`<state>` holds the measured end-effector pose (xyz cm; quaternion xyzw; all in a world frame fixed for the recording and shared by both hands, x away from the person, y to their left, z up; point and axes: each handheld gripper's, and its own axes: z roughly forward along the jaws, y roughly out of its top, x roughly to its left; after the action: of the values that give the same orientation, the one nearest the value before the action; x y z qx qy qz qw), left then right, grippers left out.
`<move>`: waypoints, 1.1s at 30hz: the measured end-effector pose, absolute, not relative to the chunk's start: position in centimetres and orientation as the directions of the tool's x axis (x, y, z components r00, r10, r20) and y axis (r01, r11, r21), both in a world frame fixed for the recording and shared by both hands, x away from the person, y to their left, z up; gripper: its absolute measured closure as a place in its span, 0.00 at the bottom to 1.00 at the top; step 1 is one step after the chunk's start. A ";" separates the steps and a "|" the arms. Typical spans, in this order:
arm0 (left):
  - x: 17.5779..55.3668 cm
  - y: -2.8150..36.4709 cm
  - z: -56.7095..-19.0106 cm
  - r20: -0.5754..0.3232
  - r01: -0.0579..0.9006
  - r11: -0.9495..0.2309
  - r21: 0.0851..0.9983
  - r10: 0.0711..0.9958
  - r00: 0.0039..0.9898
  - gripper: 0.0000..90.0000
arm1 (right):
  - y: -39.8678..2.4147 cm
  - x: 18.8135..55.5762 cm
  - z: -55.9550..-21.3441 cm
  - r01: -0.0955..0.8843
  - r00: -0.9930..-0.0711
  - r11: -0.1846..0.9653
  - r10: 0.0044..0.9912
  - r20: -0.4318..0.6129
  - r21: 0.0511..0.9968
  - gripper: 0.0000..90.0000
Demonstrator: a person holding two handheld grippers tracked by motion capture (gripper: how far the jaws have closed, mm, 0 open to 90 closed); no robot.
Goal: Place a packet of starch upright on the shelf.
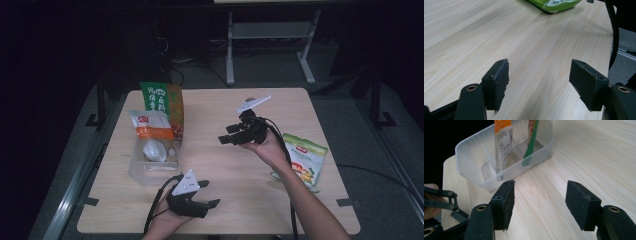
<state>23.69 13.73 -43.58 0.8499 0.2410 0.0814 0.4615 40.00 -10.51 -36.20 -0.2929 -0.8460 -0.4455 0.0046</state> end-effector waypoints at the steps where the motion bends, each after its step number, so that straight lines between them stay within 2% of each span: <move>1: 23.7 13.7 -43.6 -0.077 0.331 -0.467 0.820 0.483 0.872 0.34 | -11.2 39.8 -36.2 0.505 -0.824 0.429 0.500 0.269 0.749 0.43; 7: 23.7 13.5 -43.7 -0.085 0.335 -0.456 0.824 0.486 0.870 0.34 | -13.2 39.4 -36.3 0.531 -0.803 0.431 0.531 0.270 0.730 0.39; 33: 24.9 11.0 -43.2 -0.086 0.329 -0.484 0.811 0.457 0.885 0.34 | -23.3 36.1 -37.5 0.620 -0.687 0.367 0.682 0.253 0.694 0.35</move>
<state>24.93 10.98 -43.22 0.8585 0.2287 0.0707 0.4535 36.13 -23.27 -37.50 -0.3940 -0.8258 -0.4016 -0.0385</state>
